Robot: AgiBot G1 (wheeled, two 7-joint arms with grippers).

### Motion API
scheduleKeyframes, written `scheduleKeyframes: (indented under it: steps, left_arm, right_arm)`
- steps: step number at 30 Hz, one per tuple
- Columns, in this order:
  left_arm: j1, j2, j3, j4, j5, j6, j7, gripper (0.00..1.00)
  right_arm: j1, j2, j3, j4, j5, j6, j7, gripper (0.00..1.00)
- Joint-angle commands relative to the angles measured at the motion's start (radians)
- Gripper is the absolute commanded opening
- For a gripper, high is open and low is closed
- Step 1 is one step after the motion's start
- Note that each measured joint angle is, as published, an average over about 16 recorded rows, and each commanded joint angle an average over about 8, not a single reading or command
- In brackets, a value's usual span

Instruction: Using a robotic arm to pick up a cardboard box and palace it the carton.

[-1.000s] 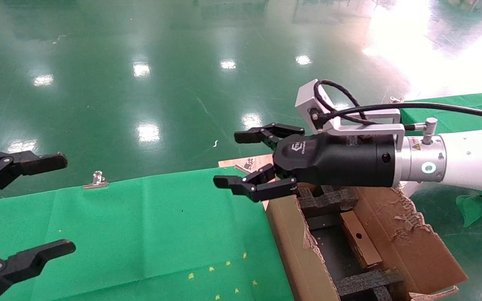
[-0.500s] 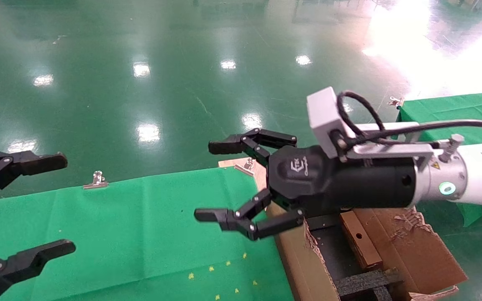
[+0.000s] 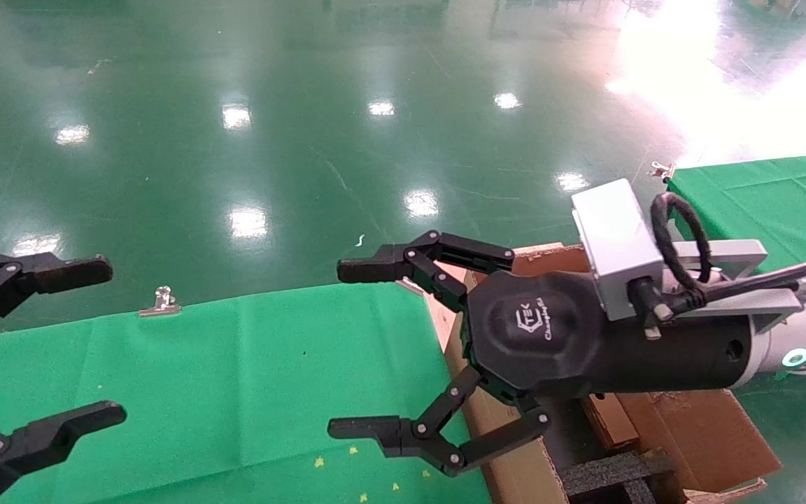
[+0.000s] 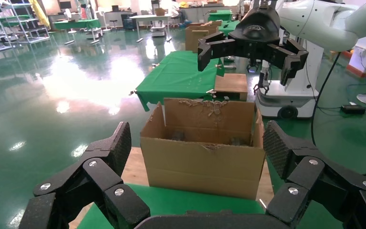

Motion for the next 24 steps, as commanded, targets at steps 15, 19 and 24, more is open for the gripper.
scheduleKeyframes:
  steps: [15,19,24]
  left_arm:
    - [0.0,0.0,0.0,0.0,0.0,0.0,0.0,1.0]
    - [0.0,0.0,0.0,0.0,0.0,0.0,0.0,1.0]
    - [0.0,0.0,0.0,0.0,0.0,0.0,0.0,1.0]
  right_arm:
    - [0.007,0.003,-0.014,-0.001,0.0,0.008,0.003,1.0]
    - [0.01,0.004,-0.018,-0.002,0.0,0.011,0.004,1.0]
    - [0.012,0.004,-0.022,-0.002,0.0,0.014,0.004,1.0]
